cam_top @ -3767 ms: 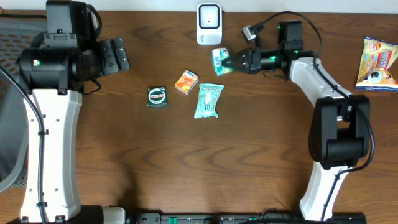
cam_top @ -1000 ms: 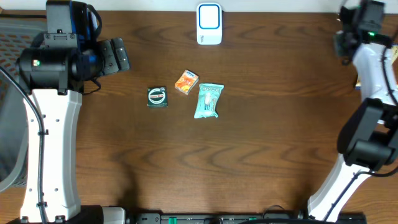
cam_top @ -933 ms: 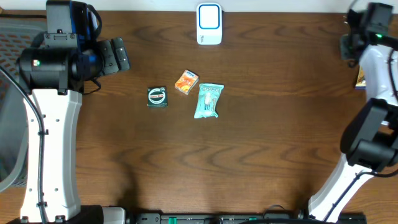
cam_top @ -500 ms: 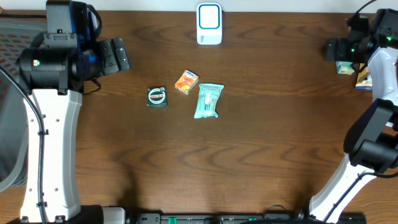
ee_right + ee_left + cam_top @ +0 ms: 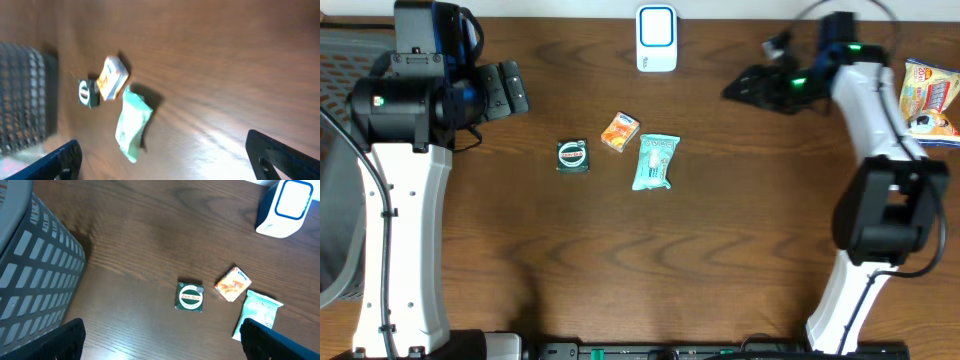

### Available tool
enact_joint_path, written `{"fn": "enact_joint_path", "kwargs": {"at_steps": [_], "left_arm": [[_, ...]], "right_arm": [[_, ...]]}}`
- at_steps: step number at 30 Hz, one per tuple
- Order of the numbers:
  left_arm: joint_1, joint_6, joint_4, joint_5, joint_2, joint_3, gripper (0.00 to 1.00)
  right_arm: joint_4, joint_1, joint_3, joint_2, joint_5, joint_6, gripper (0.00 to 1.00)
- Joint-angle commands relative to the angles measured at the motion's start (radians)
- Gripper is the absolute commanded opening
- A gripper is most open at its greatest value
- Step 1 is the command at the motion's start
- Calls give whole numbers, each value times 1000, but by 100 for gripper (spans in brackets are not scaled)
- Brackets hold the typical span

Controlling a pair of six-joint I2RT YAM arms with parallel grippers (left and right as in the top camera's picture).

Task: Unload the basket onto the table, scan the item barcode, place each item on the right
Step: 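Reach the right gripper to the mint-green wipes pack and grasp it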

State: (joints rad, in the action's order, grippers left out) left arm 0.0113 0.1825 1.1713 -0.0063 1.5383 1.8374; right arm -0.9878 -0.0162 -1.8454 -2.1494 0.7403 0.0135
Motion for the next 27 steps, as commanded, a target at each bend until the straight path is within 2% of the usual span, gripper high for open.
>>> {"fn": "enact_joint_path", "kwargs": {"at_steps": [1,6,12,14,17,21,27], "left_arm": [[0,-3,3,-5,5,-1,98],[0,-3,3,-5,5,-1,98],[0,-3,3,-5,5,-1,98],[0,-3,3,-5,5,-1,98],[0,-3,3,-5,5,-1,98],[0,-3,3,-5,5,-1,98],[0,-3,3,-5,5,-1,98]], "right_arm": [[-32,107,-3,-17,-215,-88,99],[-53,247,-2,-18,-402,-271,99],[-52,343,26,-26,-425,-370,99],[-49,362,40,-33,-424,-395,94],[-25,381,75,-45,-423,-441,79],[41,401,156,-48,-380,-493,71],[214,421,282,-48,-218,-492,70]]}}
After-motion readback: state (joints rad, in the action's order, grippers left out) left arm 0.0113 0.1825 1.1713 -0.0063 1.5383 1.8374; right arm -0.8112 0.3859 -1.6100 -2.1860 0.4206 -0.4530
